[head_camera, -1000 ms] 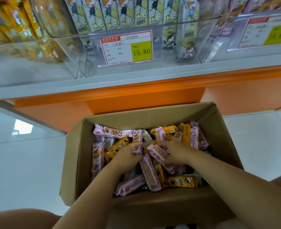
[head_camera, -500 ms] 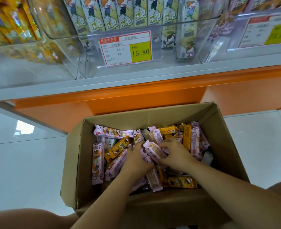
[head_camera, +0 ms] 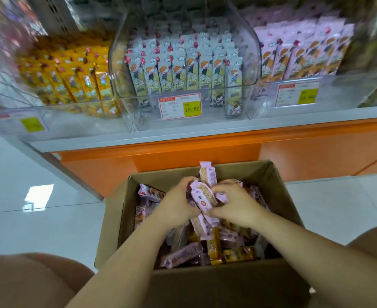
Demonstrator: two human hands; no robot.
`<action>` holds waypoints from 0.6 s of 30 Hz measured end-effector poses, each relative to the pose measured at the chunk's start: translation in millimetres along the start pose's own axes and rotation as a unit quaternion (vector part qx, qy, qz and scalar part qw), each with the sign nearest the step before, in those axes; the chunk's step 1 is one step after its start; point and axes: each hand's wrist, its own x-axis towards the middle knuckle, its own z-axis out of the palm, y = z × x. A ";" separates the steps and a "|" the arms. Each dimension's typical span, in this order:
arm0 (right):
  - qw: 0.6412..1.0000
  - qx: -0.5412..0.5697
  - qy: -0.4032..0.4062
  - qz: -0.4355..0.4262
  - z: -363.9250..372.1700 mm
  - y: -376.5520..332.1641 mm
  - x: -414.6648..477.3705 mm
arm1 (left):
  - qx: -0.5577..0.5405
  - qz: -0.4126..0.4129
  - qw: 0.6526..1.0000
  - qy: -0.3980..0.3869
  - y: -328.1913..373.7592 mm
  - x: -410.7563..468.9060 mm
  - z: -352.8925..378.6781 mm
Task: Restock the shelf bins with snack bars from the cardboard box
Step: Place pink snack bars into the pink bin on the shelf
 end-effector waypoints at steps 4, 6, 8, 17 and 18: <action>0.999 -0.025 0.021 -0.026 -24.5 -30.7 -14.7 | 0.021 0.062 0.998 0.023 34.1 -28.3 -27.0; 0.997 -0.043 0.029 -0.051 -38.6 -51.7 -24.2 | 0.034 0.085 0.995 0.035 54.2 -44.4 -40.8; 0.994 -0.058 0.040 -0.079 -52.8 -73.2 -34.5 | 0.039 0.111 0.992 0.053 73.6 -59.1 -53.3; 0.971 -0.027 0.153 -0.182 -120.6 -140.7 -62.0 | 0.035 0.252 0.957 0.139 163.3 -94.9 -84.0; 0.967 -0.026 0.166 -0.191 -129.5 -143.6 -63.3 | 0.030 0.267 0.952 0.146 172.7 -94.1 -84.4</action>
